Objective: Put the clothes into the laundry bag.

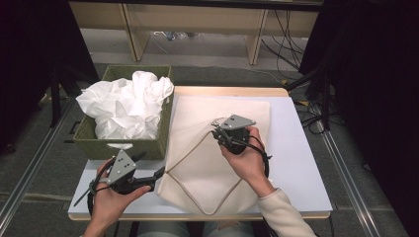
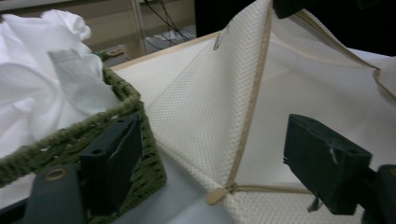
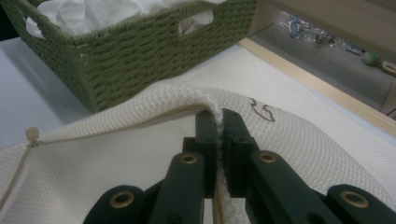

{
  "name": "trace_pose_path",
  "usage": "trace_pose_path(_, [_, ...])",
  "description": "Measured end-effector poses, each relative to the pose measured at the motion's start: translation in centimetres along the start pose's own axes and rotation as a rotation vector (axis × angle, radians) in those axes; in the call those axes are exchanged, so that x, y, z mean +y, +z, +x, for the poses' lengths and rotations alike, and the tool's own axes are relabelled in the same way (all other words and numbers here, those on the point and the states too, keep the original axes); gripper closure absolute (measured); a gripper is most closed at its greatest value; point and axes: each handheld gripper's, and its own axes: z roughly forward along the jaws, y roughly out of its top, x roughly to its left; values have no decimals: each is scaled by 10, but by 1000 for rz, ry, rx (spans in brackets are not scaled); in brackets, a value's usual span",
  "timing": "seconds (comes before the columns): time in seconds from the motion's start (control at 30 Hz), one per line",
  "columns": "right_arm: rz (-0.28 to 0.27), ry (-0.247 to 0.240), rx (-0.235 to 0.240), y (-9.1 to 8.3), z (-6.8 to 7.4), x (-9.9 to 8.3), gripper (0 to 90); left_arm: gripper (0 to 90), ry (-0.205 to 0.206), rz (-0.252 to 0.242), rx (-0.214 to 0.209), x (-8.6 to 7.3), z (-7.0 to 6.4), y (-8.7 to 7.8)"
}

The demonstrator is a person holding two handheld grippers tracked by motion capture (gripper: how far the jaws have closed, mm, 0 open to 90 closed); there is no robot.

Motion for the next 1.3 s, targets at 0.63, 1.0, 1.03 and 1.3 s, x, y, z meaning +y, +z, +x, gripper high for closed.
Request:
trace_pose_path(0.63, [-19,2,3,-4,0,1,864,0,-53,117,306,68,104,31])
trace_pose_path(1.0, [-5,17,6,-5,0,1,864,0,-114,375,285,86,175,90])
trace_pose_path(1.03, [-9,10,7,-4,-1,1,864,0,-130,391,282,85,178,95])
trace_pose_path(1.3, [-2,16,8,-3,-3,0,862,0,-136,560,286,59,206,132])
